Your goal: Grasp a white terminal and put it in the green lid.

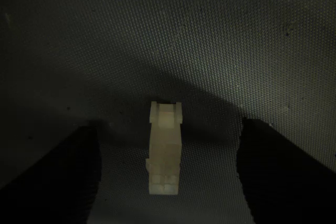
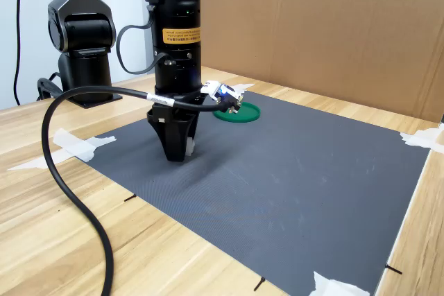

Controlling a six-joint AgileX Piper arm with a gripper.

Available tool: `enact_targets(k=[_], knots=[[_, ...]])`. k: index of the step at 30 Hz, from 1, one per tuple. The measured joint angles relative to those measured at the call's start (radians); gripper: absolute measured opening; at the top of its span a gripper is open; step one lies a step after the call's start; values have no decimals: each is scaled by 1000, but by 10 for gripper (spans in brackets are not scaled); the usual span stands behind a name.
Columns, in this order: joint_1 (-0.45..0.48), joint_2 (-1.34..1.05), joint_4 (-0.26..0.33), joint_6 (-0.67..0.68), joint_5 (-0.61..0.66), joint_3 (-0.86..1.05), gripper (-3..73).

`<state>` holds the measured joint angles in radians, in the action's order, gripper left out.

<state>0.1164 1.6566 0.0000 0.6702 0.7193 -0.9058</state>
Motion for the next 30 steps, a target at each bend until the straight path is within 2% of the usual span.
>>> enact_targets(k=[13, 26, 30], knots=[[0, 0, 0, -38, -18, 0, 462], [0, 28, 0, -45, -15, -1, 440], [0, 28, 0, -45, -19, -1, 383]])
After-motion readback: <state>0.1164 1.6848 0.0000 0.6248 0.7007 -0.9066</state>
